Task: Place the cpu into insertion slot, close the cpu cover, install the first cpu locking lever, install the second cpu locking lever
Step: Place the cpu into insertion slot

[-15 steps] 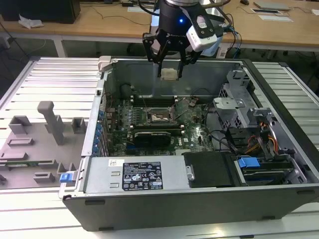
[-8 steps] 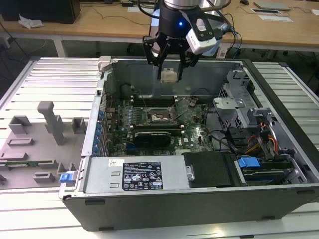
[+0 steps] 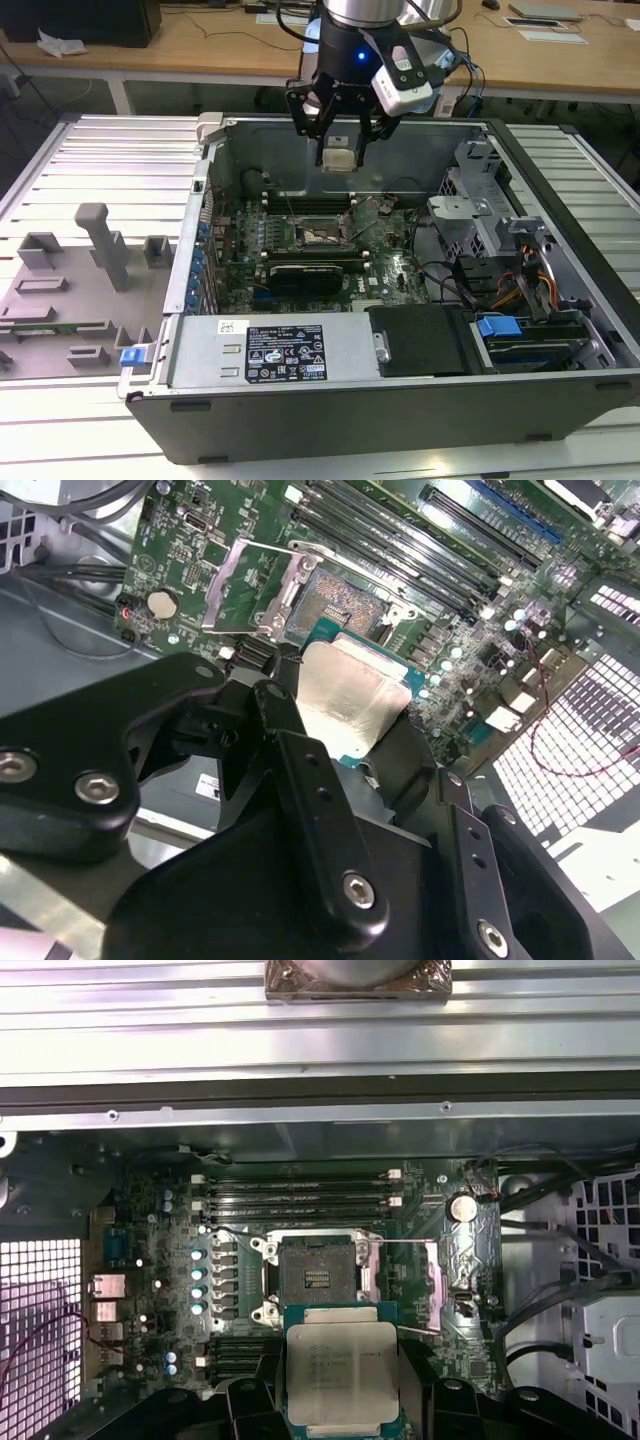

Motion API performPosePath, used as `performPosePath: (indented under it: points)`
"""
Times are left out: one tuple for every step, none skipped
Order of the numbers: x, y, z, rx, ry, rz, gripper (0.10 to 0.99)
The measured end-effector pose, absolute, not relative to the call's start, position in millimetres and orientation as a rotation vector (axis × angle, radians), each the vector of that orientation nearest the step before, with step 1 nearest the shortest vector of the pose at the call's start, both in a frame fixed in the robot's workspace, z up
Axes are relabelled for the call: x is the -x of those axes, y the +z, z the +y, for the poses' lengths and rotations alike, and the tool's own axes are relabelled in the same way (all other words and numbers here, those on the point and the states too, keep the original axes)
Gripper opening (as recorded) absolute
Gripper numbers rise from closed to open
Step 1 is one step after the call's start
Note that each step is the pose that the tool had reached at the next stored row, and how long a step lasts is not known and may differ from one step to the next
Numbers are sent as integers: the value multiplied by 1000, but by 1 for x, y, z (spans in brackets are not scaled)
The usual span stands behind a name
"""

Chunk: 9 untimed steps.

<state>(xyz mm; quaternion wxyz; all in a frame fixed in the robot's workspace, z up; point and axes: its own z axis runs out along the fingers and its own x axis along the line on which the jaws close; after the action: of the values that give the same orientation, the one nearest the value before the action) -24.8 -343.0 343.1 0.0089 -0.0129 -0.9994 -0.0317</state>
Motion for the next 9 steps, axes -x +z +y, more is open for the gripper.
performPosePath:
  points:
    - [25,343,-343,40,-98,-3122,541]
    - [25,341,-343,40,-97,-3122,541]
    - [25,340,-343,40,-95,-3122,541]
    - [25,340,-343,40,-95,-3122,541]
    - [25,339,-343,40,-94,-3122,541]
    - [25,338,-343,40,-93,-3122,541]
    - [25,338,-343,40,-92,-3122,541]
    - [25,337,-343,40,-92,-3122,541]
    - [25,336,-343,40,-91,-3122,541]
